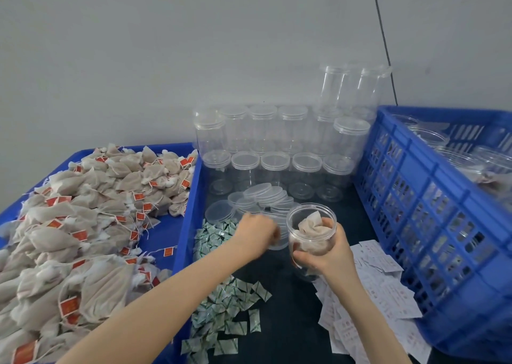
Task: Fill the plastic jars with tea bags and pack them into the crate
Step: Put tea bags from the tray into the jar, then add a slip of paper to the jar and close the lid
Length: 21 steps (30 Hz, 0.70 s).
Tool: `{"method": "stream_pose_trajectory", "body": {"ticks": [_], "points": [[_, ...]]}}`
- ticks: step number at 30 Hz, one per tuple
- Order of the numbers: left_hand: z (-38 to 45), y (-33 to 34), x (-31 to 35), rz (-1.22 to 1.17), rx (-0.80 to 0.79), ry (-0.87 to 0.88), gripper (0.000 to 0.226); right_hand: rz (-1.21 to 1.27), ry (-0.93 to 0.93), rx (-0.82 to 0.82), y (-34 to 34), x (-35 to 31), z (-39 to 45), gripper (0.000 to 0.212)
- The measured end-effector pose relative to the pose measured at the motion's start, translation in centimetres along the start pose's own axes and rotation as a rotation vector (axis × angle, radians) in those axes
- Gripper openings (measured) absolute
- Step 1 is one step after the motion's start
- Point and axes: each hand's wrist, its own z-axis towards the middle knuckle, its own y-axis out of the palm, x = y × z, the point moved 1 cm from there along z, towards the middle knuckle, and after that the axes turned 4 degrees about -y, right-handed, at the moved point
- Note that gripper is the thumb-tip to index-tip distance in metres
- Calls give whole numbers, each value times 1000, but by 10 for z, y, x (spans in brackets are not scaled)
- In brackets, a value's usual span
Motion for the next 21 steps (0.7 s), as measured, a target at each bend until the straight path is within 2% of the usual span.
{"method": "stream_pose_trajectory", "body": {"ticks": [2,4,7,9,11,13,17,21], "points": [[1,-20,-8,-168,286,-137,17,-17,8,2,1,1,-3,82],[-4,-36,-12,-491,469,-205,11,-35,21,-8,4,0,-5,83],[-12,-53,-10,-1033,458,-166,13,-49,32,-52,10,1,-7,82],[-15,-58,-5,-1158,342,-64,17,-52,26,-70,14,2,-8,79],[-18,-55,1,-1108,221,20,15,-50,23,-72,18,2,-9,78],[-19,-49,6,-979,149,31,17,-46,27,-73,21,1,-10,81],[-17,-44,11,-677,127,74,27,-47,27,-82,21,2,-11,86],[-17,-46,14,-394,120,158,11,-80,19,-90,18,5,-15,83]]}}
